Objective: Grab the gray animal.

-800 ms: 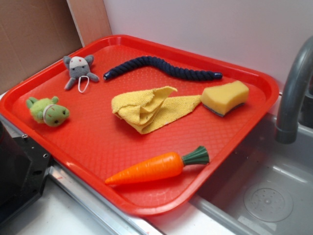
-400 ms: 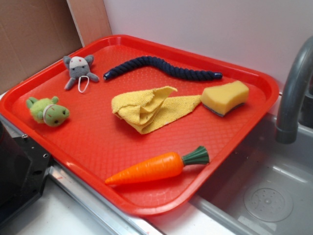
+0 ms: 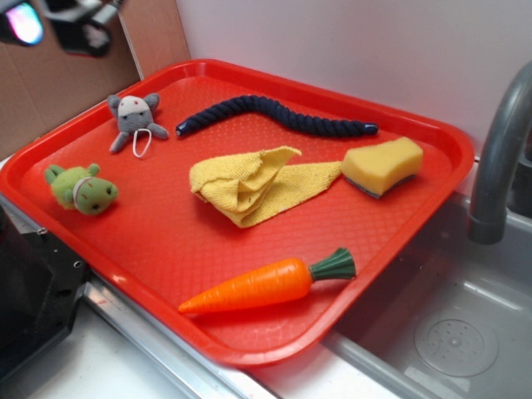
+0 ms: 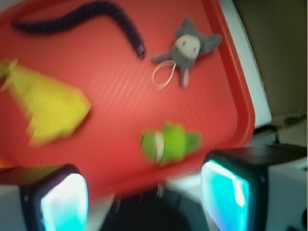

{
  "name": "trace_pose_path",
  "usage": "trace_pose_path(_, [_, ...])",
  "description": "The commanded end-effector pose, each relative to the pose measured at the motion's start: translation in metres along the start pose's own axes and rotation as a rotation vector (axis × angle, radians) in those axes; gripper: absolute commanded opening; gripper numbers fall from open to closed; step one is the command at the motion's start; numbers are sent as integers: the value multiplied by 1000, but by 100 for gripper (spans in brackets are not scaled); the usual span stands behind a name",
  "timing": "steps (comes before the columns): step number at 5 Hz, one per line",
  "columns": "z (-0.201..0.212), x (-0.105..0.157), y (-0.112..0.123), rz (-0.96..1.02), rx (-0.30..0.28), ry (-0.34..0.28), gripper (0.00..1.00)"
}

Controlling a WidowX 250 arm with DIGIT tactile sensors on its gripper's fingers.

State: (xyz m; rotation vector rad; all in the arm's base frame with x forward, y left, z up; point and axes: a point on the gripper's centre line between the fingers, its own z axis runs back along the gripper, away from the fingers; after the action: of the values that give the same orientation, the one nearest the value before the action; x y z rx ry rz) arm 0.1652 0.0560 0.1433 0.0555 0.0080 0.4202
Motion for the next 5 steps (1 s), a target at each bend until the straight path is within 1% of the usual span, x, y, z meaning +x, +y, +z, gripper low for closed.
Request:
trace_pose_path(1, [4, 1, 7, 26, -1, -24, 100])
trace_pose_path(3, [4, 1, 7, 26, -1, -24, 100])
trace_pose_path(4, [-33, 51, 9, 199, -12, -36, 100])
trace_pose_path(5, [-60, 87, 19, 280, 55, -71, 100])
